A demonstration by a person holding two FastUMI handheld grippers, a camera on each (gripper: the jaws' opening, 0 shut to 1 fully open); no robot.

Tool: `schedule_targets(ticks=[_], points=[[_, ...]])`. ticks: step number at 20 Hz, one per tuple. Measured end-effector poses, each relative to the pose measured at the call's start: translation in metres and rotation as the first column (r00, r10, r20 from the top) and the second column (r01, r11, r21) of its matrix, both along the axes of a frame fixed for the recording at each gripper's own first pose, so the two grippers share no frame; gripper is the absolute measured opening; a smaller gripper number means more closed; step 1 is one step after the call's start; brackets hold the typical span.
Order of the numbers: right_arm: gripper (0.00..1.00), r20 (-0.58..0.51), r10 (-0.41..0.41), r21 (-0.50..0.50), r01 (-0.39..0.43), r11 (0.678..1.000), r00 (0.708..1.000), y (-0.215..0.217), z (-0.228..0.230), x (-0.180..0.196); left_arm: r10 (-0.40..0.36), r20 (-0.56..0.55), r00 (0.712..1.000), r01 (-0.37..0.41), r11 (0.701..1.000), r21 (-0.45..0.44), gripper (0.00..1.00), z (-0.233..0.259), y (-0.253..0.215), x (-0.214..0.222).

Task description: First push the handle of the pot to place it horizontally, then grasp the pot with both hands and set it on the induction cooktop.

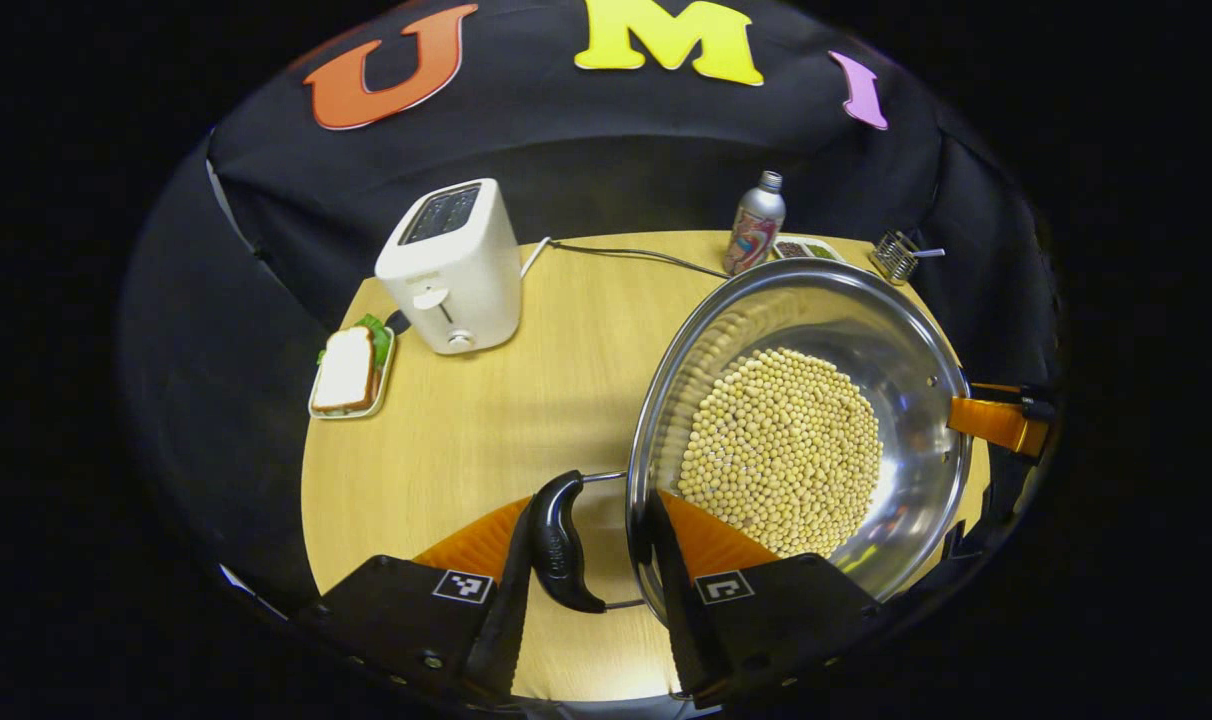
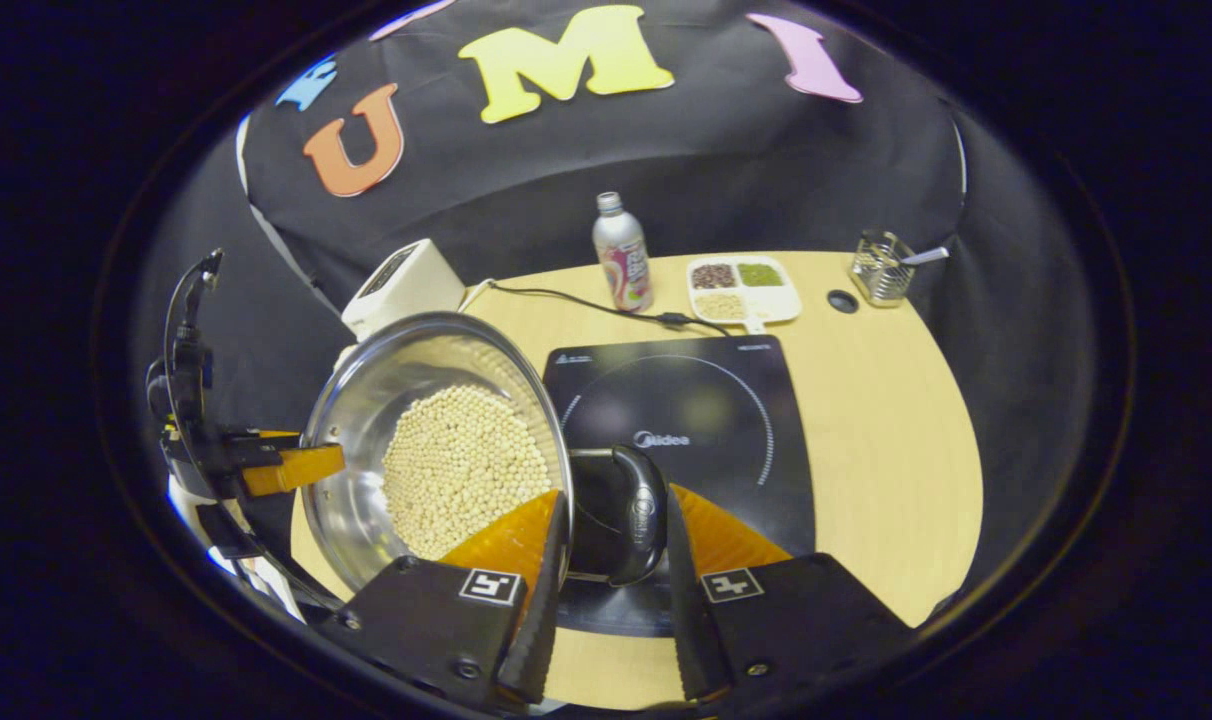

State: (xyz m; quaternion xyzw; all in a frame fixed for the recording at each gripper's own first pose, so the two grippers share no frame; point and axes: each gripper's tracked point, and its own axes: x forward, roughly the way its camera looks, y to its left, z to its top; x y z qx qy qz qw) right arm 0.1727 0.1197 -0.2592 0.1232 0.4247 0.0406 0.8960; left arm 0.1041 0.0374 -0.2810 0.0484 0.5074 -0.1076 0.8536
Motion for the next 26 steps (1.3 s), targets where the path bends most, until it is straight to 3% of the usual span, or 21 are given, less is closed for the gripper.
schedule_targets(ticks=[6,12,26], points=[[0.49,0.001,-0.072,-0.004,0.072,0.997,0.997,-0.066,-0.004,-0.016,-0.072,-0.001,0.997,0.072,0.997,-0.021,0.59,0.0,-0.069,0.003],[0.49,-0.023,-0.061,-0.027,0.061,0.998,0.998,-0.117,-0.021,0.002,-0.064,-0.033,0.997,0.063,0.997,-0.044,0.59,-0.016,-0.123,0.011],[0.49,-0.081,0.005,-0.019,-0.007,1.0,0.997,-0.142,-0.05,0.052,-0.006,-0.094,0.996,0.003,1.0,-0.028,0.59,-0.044,-0.148,0.038]])
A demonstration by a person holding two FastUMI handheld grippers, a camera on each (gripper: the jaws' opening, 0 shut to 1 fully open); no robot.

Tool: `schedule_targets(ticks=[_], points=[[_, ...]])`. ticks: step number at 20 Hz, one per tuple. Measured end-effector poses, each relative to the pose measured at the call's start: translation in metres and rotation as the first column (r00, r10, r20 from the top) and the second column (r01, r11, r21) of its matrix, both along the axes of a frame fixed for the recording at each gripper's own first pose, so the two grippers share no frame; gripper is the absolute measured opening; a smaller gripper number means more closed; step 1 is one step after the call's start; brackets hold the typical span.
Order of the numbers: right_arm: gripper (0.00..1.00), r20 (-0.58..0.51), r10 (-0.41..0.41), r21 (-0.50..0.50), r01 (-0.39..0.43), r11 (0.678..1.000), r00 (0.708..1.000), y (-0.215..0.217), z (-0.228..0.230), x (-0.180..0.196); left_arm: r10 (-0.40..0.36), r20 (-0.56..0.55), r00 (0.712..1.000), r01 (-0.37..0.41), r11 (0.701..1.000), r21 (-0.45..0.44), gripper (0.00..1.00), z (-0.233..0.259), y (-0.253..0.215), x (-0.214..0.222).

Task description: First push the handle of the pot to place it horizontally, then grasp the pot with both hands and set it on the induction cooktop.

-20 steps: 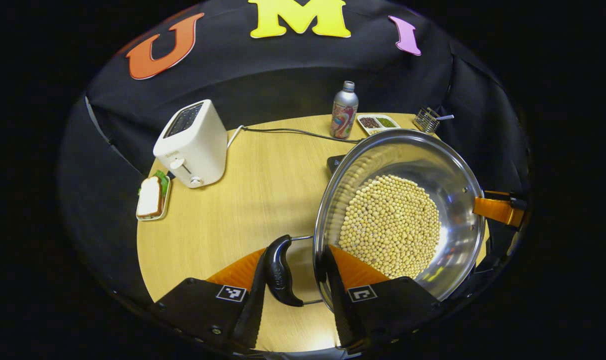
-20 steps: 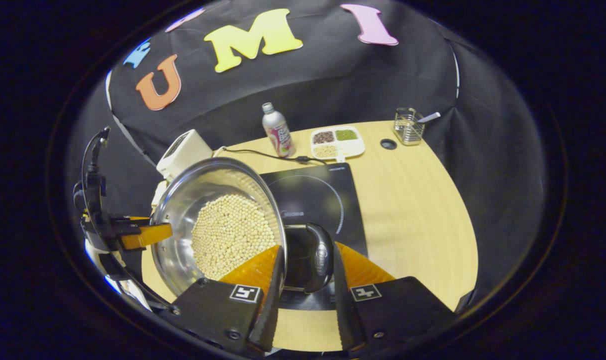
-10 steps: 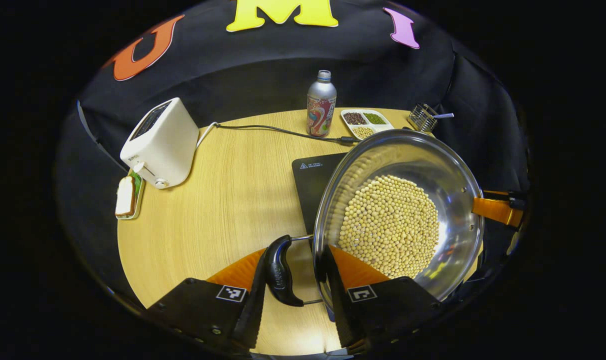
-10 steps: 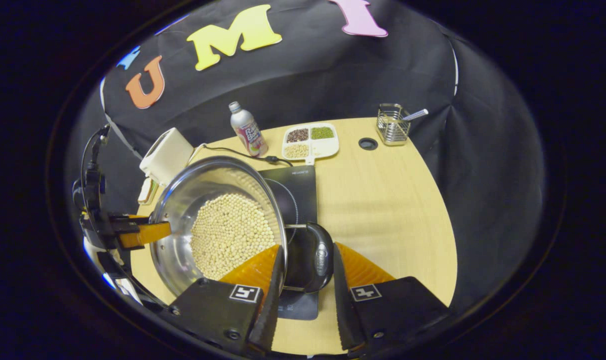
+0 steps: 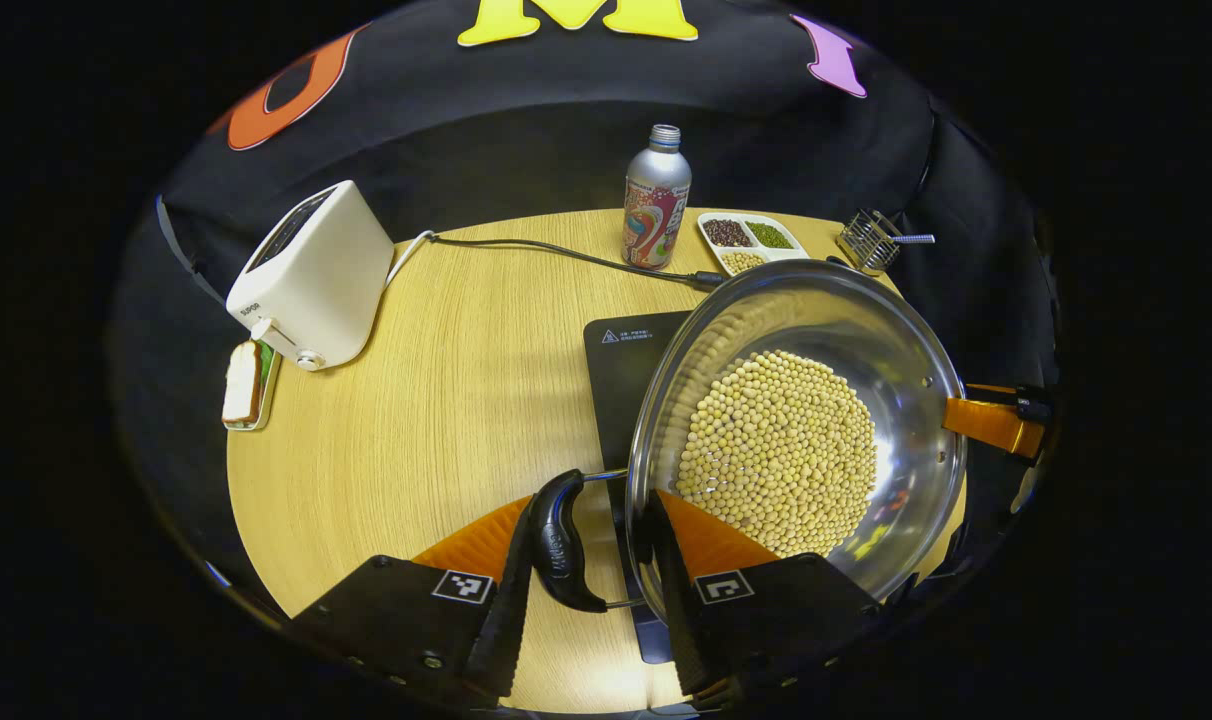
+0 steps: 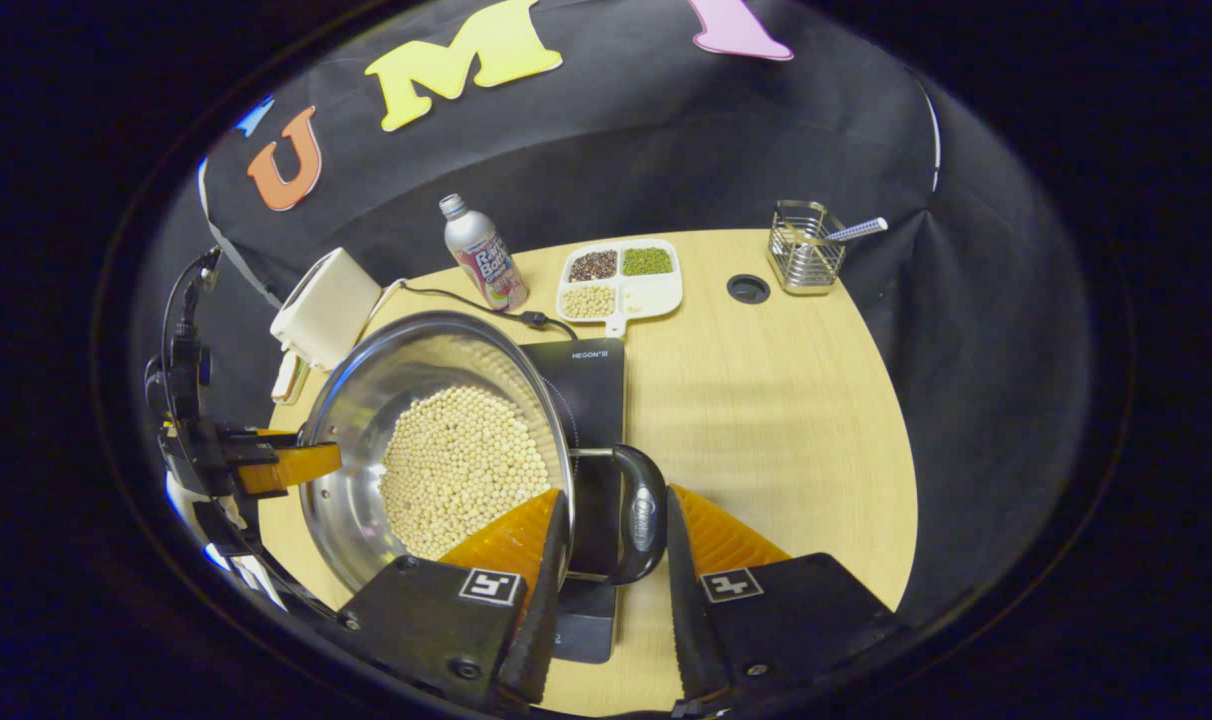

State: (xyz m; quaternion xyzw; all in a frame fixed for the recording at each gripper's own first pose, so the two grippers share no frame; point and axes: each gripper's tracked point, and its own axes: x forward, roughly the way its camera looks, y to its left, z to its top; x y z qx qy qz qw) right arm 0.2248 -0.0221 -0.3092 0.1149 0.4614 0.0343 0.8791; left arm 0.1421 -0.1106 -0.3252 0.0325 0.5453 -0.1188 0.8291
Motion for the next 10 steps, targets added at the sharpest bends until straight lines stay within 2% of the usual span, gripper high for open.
schedule_targets(ticks=[10], points=[[0.49,-0.016,0.007,-0.008,-0.008,1.0,1.0,-0.001,-0.008,0.019,-0.006,-0.015,1.0,0.006,1.0,-0.002,0.58,-0.012,-0.002,0.016]])
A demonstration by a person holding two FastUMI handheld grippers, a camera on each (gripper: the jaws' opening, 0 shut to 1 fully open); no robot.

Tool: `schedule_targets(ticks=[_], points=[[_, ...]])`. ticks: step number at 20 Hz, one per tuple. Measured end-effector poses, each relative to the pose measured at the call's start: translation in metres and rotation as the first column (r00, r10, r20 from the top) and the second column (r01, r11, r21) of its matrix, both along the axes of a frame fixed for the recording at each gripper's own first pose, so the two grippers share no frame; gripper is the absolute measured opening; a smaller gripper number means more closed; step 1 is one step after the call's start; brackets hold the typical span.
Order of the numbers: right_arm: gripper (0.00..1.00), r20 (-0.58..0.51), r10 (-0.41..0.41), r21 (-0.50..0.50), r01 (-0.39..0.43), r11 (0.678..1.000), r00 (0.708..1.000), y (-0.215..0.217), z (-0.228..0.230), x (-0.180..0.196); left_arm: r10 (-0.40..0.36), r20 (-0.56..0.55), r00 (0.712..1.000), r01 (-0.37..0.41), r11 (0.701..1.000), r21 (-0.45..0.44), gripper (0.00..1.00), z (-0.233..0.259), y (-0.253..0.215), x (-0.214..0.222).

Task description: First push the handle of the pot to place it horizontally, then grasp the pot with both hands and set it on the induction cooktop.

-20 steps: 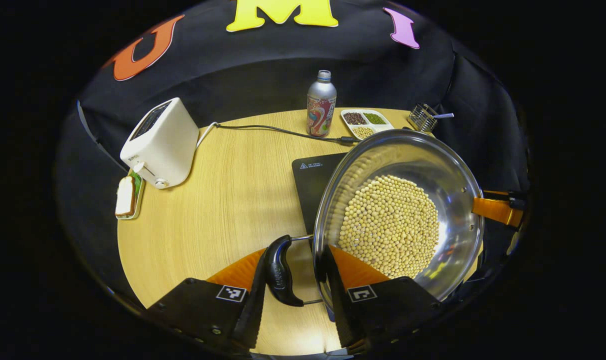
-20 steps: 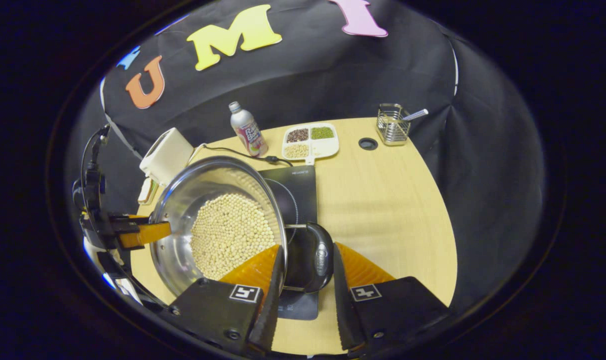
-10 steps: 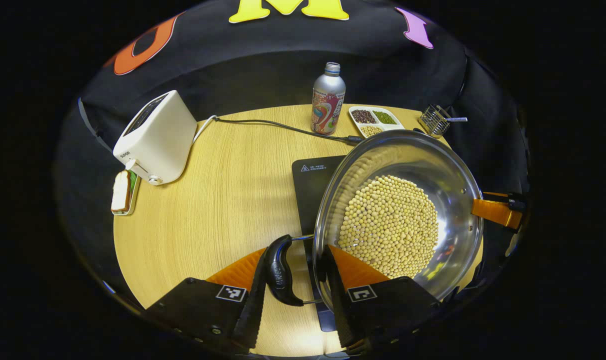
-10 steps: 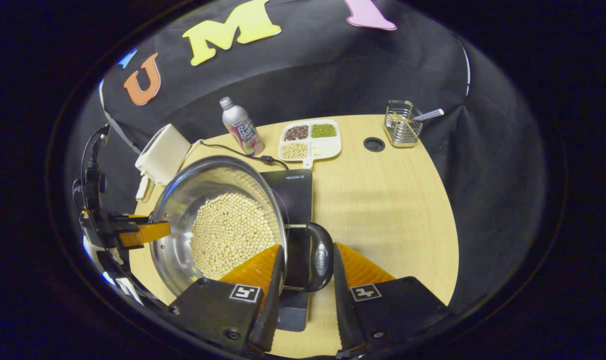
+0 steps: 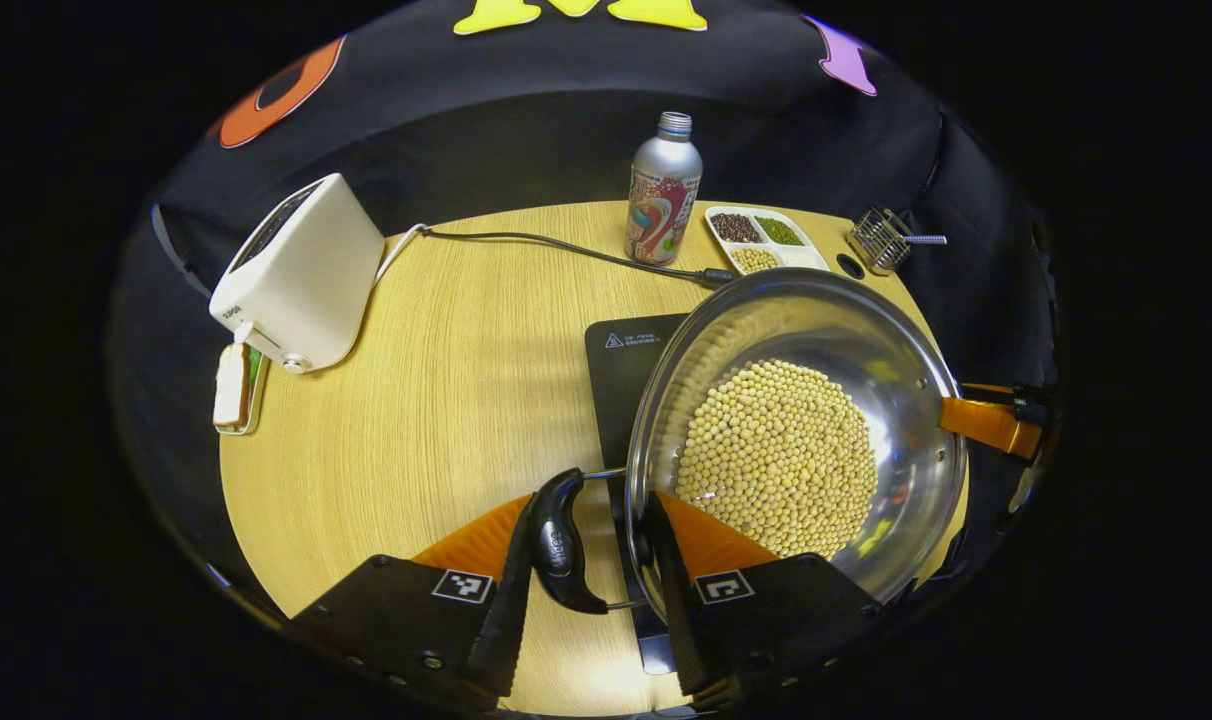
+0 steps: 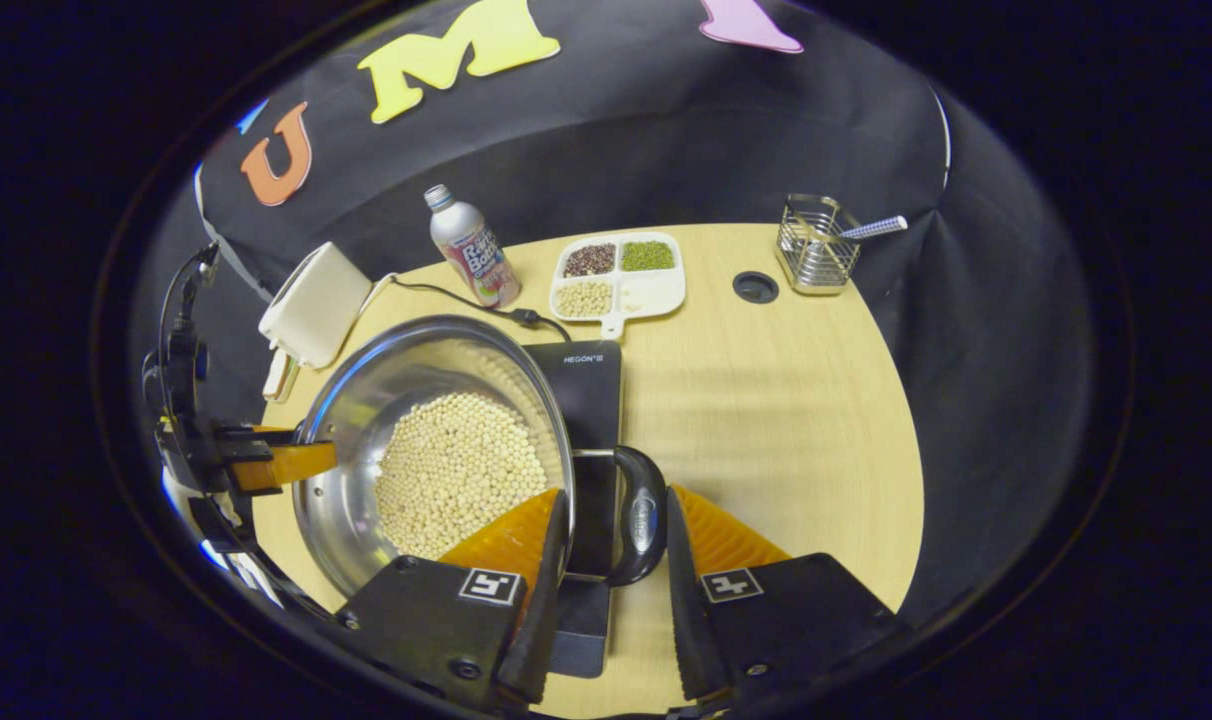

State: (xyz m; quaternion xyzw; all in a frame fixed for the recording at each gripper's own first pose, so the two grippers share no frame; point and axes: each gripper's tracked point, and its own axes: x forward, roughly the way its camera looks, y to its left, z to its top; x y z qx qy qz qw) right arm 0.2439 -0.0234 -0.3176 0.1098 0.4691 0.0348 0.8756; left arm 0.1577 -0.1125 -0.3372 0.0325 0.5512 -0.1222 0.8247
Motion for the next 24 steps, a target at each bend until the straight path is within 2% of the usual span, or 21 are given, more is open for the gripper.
schedule_targets(ticks=[7,13,16,18,19,20,21,22,23,24], points=[[0.51,-0.017,-0.024,-0.003,0.024,1.0,1.0,-0.0021,-0.0013,-0.0032,-0.01,-0.007,1.0,0.01,1.0,-0.005,0.59,-0.0012,-0.0015,0.0056],[0.51,-0.014,0.009,-0.024,-0.009,1.0,1.0,-0.004,-0.0014,0.0014,-0.008,0.01,1.0,0.008,1.0,-0.014,0.58,-0.0014,-0.0011,0.0036],[0.51,-0.007,-0.001,-0.022,0.0,1.0,1.0,-0.0037,-0.0008,0.0012,0.0,0.014,1.0,0.001,1.0,-0.02,0.59,-0.0012,-0.0011,0.005],[0.54,0.0,-0.004,-0.012,0.004,1.0,1.0,-0.0043,-0.0004,0.0007,0.002,0.015,1.0,-0.002,1.0,-0.022,0.59,-0.0016,-0.0011,0.0049],[0.57,0.003,-0.005,-0.007,0.005,1.0,1.0,-0.004,-0.0004,0.0012,0.007,0.017,1.0,-0.006,1.0,-0.023,0.49,-0.0009,-0.0012,0.0044],[0.58,0.009,-0.01,-0.009,0.01,1.0,1.0,-0.0053,-0.0008,0.0013,0.01,0.021,1.0,-0.01,1.0,-0.025,0.6,-0.0016,-0.0015,0.0049],[0.61,0.01,-0.005,-0.006,0.005,1.0,1.0,-0.0044,-0.0014,-0.0001,0.017,0.026,1.0,-0.016,0.999,-0.03,0.52,-0.0016,-0.0018,0.0037],[0.66,0.027,-0.013,-0.005,0.013,1.0,1.0,-0.0054,-0.0003,0.0001,0.021,0.026,0.999,-0.021,0.999,-0.034,0.76,-0.003,-0.0018,0.0011],[0.66,0.042,-0.023,-0.007,0.024,1.0,0.999,-0.006,0.0023,-0.0002,0.029,0.044,0.999,-0.028,0.999,-0.03,0.66,-0.0031,0.0006,0.0016],[0.67,0.062,-0.03,-0.019,0.031,0.999,0.998,-0.0072,0.004,-0.0009,0.039,0.072,0.997,-0.038,0.999,-0.016,0.82,-0.0044,0.0043,0.0086]])
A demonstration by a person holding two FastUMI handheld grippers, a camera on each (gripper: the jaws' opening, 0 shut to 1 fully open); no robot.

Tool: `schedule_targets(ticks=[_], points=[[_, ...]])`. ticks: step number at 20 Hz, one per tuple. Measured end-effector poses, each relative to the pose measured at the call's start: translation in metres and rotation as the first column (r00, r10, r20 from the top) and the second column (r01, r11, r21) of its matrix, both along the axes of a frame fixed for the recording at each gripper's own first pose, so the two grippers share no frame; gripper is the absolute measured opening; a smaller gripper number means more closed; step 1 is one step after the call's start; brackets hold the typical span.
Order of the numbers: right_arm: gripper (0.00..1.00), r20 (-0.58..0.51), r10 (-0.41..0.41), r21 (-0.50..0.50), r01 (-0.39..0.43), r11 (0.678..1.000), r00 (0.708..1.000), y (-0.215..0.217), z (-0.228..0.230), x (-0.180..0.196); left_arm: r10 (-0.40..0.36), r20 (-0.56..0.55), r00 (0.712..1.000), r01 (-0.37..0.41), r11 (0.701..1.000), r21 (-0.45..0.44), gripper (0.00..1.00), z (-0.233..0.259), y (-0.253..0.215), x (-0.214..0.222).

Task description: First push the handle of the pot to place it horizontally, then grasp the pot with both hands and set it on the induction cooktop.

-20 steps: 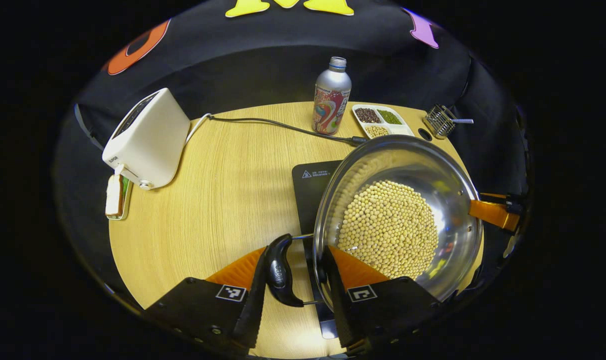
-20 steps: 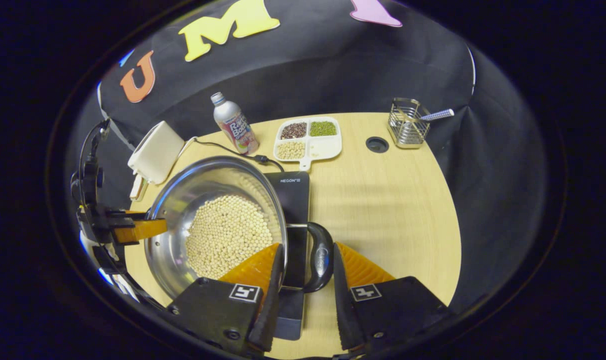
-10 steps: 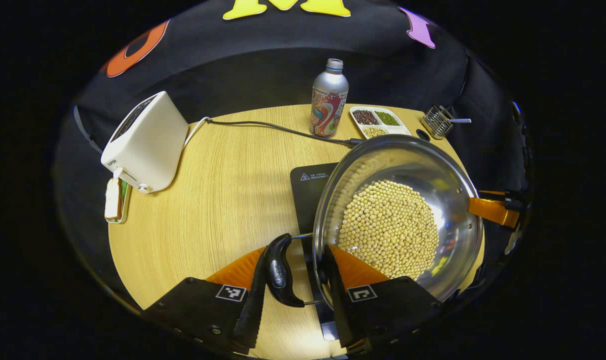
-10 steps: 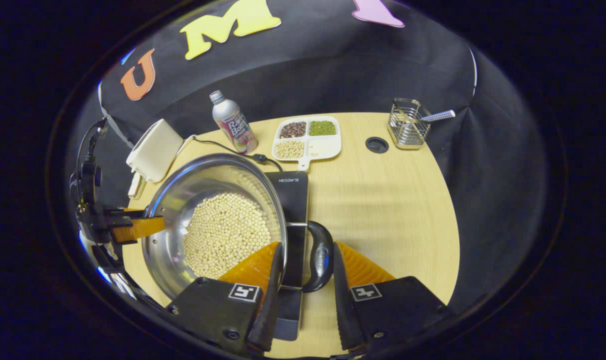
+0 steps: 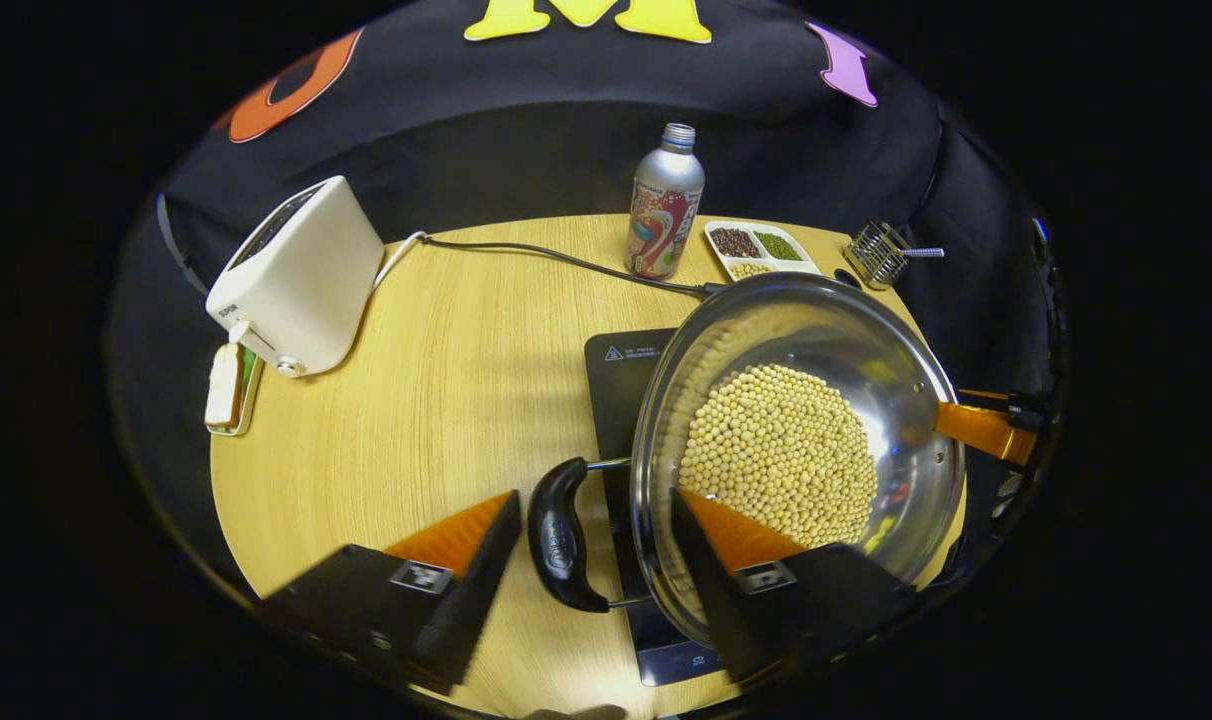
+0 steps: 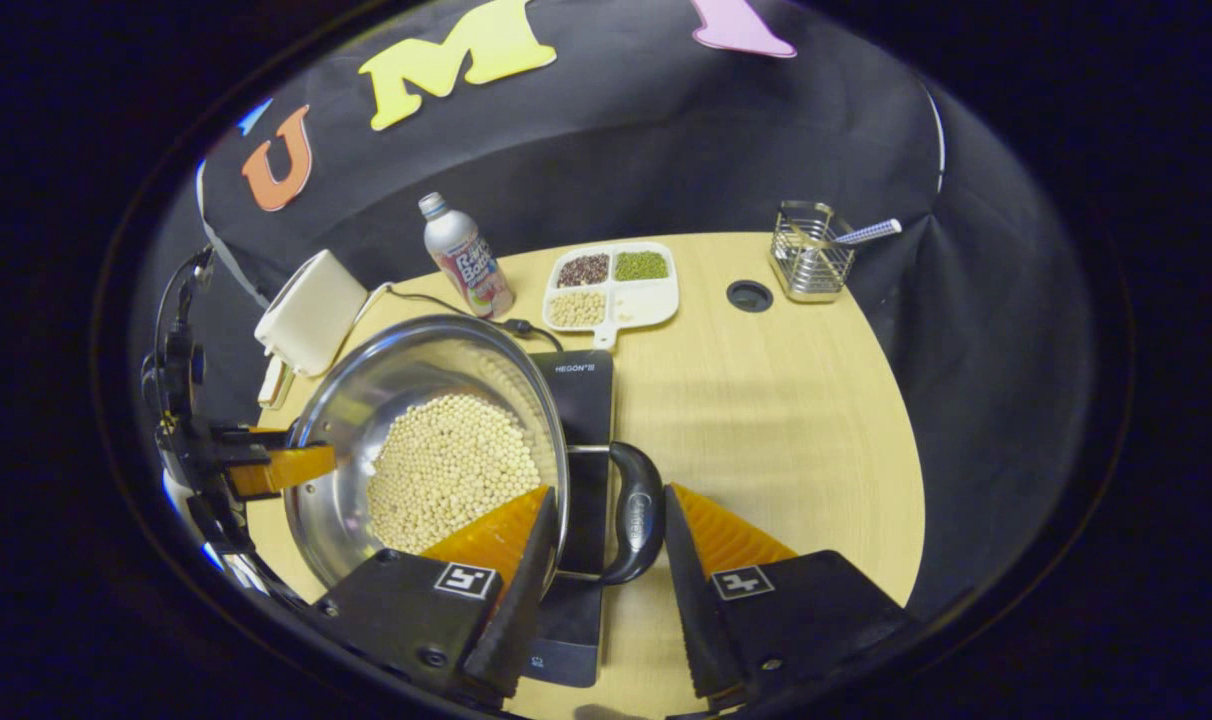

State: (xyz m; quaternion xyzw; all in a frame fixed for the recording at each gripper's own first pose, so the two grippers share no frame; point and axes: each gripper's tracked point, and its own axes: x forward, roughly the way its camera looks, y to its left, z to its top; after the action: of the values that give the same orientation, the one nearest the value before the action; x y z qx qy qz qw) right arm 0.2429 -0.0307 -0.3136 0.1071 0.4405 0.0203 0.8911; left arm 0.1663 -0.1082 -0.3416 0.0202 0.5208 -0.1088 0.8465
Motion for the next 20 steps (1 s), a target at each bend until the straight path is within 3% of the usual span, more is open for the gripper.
schedule_targets(ticks=[1,3,6,10,15,20], points=[[0.69,0.02,0.001,-0.025,0.0,1.0,1.0,-0.002,0.004,-0.001,0.01,0.034,0.999,-0.01,1.0,0.012,0.98,0.007,0.006,-0.004],[0.82,0.068,0.009,-0.063,-0.005,0.998,0.998,-0.003,0.01,-0.003,0.025,0.111,0.994,-0.027,0.999,0.022,1.0,0.022,0.01,0.0],[0.8,0.122,0.013,-0.074,-0.004,0.997,0.993,0.004,0.024,-0.005,0.045,0.216,0.975,-0.052,0.998,0.028,0.96,0.044,0.015,0.005],[0.81,0.163,0.031,-0.095,-0.016,0.995,0.986,0.015,0.036,-0.006,0.036,0.268,0.963,-0.048,0.998,0.037,1.0,0.059,0.019,0.001],[0.81,0.195,0.033,-0.116,-0.011,0.993,0.98,0.019,0.05,-0.013,0.041,0.32,0.947,-0.052,0.998,0.025,0.98,0.076,0.019,-0.009],[0.81,0.278,0.069,-0.173,-0.021,0.985,0.958,0.026,0.092,-0.026,0.041,0.392,0.919,-0.046,0.999,0.003,0.98,0.112,0.022,-0.018]])
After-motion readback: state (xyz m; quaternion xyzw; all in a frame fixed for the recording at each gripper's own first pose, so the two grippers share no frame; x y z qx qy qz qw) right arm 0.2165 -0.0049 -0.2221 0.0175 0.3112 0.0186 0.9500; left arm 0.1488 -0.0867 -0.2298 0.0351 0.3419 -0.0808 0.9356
